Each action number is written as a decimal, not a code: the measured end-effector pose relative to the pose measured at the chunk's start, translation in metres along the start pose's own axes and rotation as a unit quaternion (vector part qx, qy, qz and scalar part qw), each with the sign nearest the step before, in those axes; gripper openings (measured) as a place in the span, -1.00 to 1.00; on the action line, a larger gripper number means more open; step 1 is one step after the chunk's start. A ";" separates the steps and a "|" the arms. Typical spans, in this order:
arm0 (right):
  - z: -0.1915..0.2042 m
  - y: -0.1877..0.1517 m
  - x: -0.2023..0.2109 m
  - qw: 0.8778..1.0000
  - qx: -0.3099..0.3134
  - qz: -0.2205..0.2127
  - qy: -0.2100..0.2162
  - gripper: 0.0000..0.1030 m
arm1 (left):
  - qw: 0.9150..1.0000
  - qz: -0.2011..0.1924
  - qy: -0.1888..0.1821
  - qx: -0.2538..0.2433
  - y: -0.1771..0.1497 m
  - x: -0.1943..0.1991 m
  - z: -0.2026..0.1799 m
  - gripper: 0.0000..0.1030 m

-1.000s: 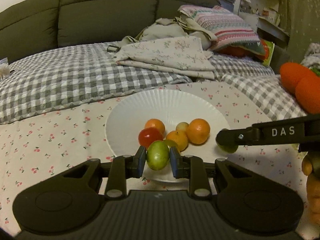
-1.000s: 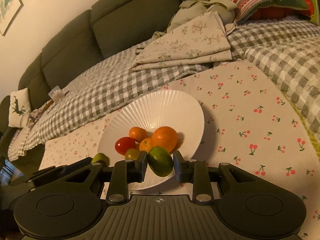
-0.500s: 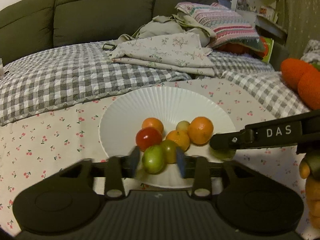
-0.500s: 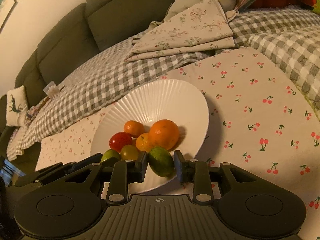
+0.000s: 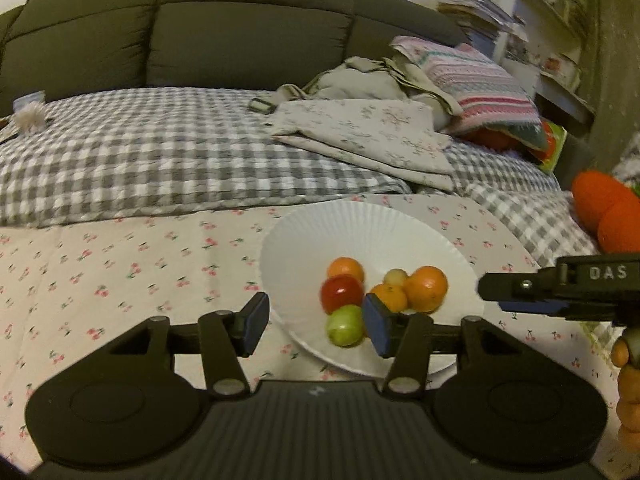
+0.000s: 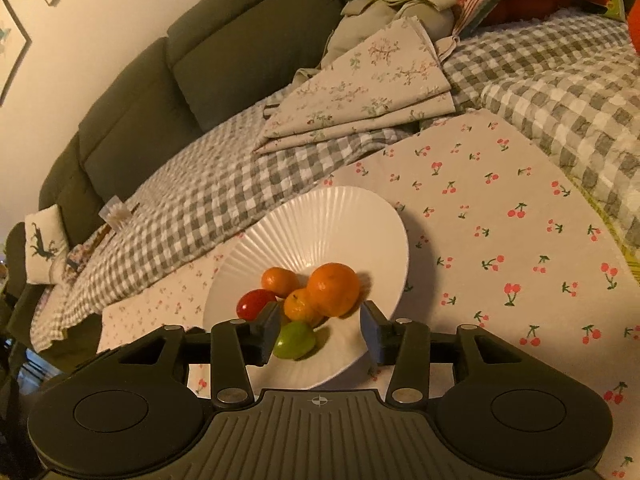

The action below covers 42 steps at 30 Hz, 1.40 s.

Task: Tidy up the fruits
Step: 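Open left tool over bowl while right tool releases green fruit into bowl, then move left tool to a small yellow fruit while right tool approaches another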

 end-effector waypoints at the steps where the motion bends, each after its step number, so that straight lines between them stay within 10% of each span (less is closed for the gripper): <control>1: 0.000 0.000 0.002 1.000 -0.001 0.000 0.001 -0.15 | 1.000 -0.001 0.002 0.004 0.000 0.003 0.003 -0.01; 42: 0.054 -0.056 0.043 0.991 0.134 0.028 0.011 0.44 | 0.994 0.110 0.022 0.002 -0.090 0.046 -0.018 0.00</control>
Point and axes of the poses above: each gripper's, at about its wrist camera, not at the fingertips, and x roughly against the way its jaws point, z to its left, y to its top, the point moved 1 cm from there along -x, roughly the way its jaws point, and after that the axes turned 8 degrees about -y, right-handed, at the moved point
